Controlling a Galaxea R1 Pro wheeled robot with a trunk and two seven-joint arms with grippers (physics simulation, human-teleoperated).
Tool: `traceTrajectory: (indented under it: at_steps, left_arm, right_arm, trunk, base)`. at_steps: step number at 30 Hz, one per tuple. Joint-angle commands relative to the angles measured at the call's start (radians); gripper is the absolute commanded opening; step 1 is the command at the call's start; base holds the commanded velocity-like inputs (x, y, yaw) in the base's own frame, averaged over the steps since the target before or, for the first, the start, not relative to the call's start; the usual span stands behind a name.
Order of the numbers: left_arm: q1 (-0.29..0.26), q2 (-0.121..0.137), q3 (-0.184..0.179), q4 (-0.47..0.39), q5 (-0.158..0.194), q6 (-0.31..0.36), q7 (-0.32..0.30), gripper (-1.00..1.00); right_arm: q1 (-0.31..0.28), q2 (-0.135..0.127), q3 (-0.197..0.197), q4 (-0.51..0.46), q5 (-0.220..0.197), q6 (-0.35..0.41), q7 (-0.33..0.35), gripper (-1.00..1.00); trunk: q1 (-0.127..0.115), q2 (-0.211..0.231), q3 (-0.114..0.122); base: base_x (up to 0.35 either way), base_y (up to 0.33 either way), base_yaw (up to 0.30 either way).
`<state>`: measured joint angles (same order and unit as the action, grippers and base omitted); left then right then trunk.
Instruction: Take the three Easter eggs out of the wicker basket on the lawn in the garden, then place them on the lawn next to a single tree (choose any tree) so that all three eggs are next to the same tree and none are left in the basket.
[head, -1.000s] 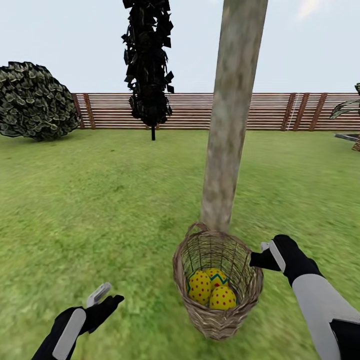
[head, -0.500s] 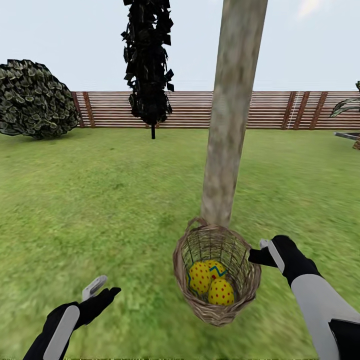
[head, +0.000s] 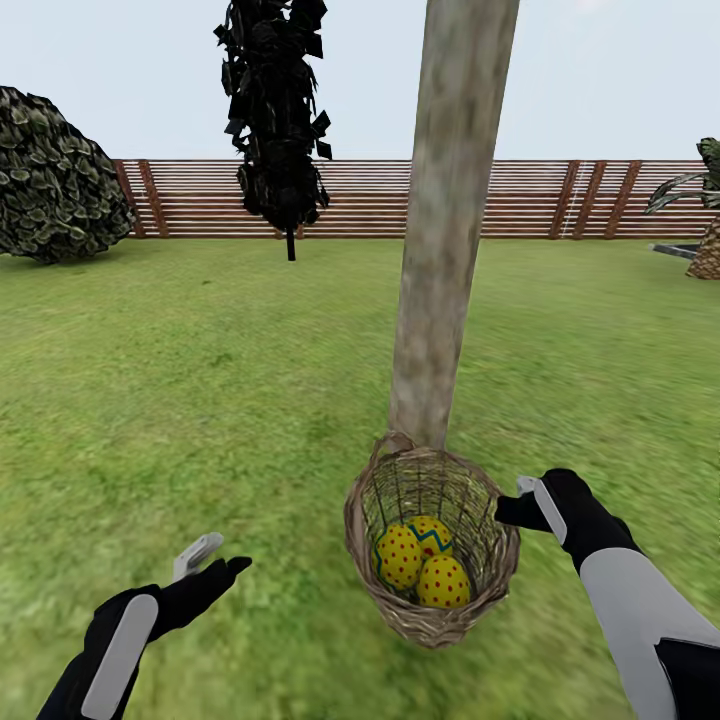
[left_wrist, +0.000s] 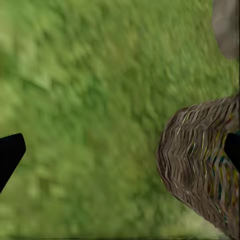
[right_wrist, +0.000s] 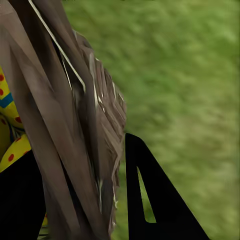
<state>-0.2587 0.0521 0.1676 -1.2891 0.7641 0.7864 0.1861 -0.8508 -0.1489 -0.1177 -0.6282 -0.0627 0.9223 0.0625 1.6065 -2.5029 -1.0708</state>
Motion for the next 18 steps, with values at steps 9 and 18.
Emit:
traceTrajectory:
  at_steps: [9,18]
  left_arm:
    - [0.016,0.012,-0.044,0.096,0.045,-0.001,0.009,1.0]
    - [0.015,0.004,0.009,0.09,0.099,0.015,0.015,1.0]
  right_arm:
    - [-0.001,0.0,0.001,-0.004,-0.014,0.004,0.006,-1.0]
    - [-0.001,0.0,0.001,-0.004,-0.014,0.004,0.007,-1.0]
  trunk:
    - [0.0,0.0,-0.001]
    - [0.002,-0.001,-0.016]
  base:
    - [0.215,0.0,-0.002]
    - [0.073,0.0,0.0]
